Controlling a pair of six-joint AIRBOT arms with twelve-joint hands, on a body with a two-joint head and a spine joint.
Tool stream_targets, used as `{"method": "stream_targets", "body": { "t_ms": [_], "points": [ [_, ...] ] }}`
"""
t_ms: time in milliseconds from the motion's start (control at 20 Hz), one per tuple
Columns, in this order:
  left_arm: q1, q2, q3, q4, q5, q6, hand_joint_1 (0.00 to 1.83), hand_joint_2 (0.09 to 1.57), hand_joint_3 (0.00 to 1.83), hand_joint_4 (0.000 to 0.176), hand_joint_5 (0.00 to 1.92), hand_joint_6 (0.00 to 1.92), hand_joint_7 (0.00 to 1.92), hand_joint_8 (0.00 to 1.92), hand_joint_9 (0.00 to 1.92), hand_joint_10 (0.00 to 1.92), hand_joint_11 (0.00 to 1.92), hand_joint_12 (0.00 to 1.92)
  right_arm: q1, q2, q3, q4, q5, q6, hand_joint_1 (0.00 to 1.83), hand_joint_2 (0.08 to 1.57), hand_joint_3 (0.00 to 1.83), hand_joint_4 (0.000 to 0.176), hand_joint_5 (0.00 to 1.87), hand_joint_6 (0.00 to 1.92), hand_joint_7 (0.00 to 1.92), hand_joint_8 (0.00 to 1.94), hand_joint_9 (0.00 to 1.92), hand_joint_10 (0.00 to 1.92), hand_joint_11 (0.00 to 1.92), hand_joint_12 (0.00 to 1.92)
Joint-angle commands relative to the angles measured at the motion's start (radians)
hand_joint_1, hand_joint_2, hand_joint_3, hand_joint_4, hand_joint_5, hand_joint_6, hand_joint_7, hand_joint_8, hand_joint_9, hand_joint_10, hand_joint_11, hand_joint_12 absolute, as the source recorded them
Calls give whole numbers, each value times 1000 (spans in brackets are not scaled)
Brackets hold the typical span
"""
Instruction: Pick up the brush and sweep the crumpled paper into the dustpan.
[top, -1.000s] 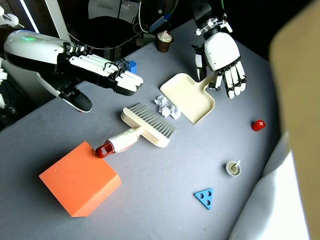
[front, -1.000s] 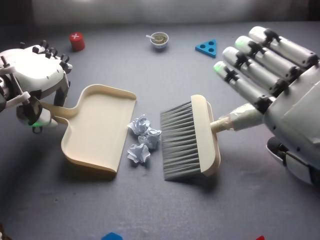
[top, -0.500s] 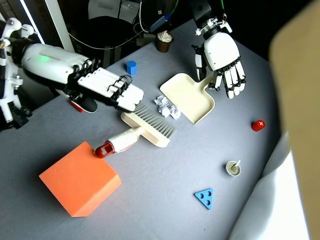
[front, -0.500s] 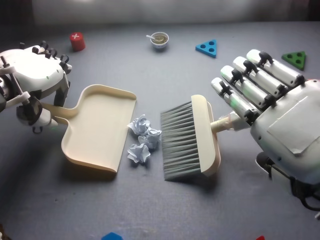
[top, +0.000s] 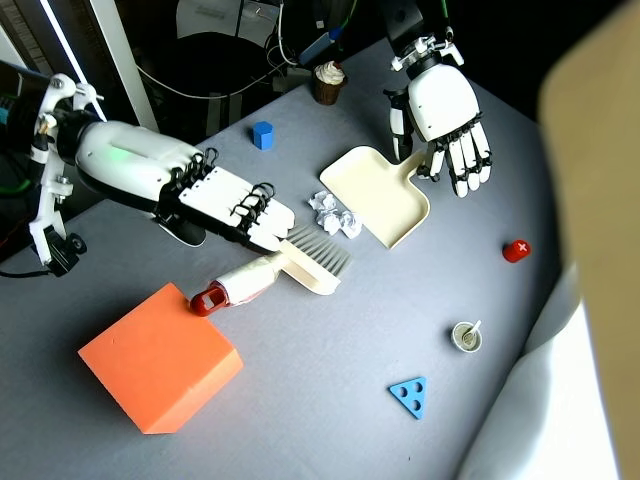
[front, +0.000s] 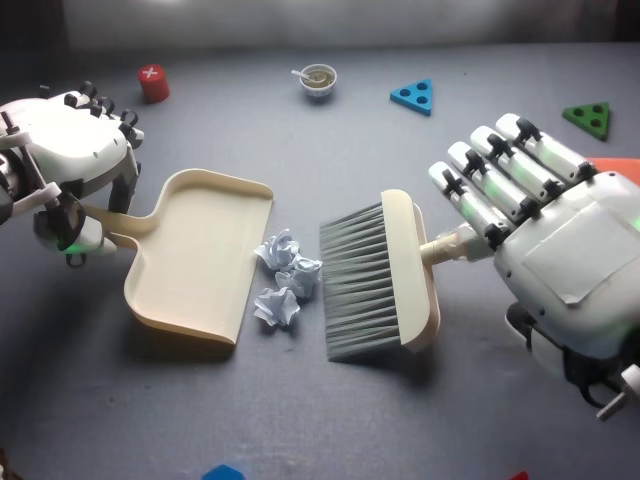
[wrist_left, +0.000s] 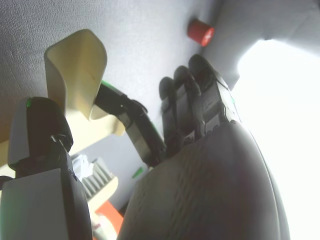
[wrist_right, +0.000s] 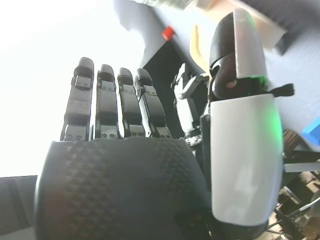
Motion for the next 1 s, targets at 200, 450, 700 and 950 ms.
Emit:
{"method": "stream_targets", "body": {
  "t_ms": [200, 450, 700, 950],
  "points": [
    [-9, 8, -2, 19, -85, 4, 1108, 1111, 1, 0, 993, 957, 274, 3, 185, 3, 0, 414, -8, -41, 64, -70, 109, -5, 1034, 1013, 0, 0, 114, 6, 64, 7, 67, 5, 126, 8],
    [-10, 5, -3, 11, -91, 4, 1110, 1100, 0, 0, 1016, 921, 298, 3, 200, 5, 0, 440, -11, -104, 145, -70, 117, 11, 997, 1033, 6, 0, 106, 8, 59, 2, 66, 1, 123, 6],
    [-10, 2, -6, 11, -90, 4, 1101, 1120, 2, 0, 972, 991, 270, 2, 187, 2, 0, 435, -11, -165, 223, -72, 128, 29, 1015, 1028, 3, 0, 118, 6, 68, 2, 74, 2, 127, 7],
    [-11, 7, -9, 8, -94, 4, 1094, 1115, 1, 0, 984, 972, 277, 2, 212, 5, 0, 497, -11, -204, 294, -72, 128, 57, 981, 1043, 3, 0, 115, 1, 44, 0, 56, 0, 119, 10]
  ]
}}
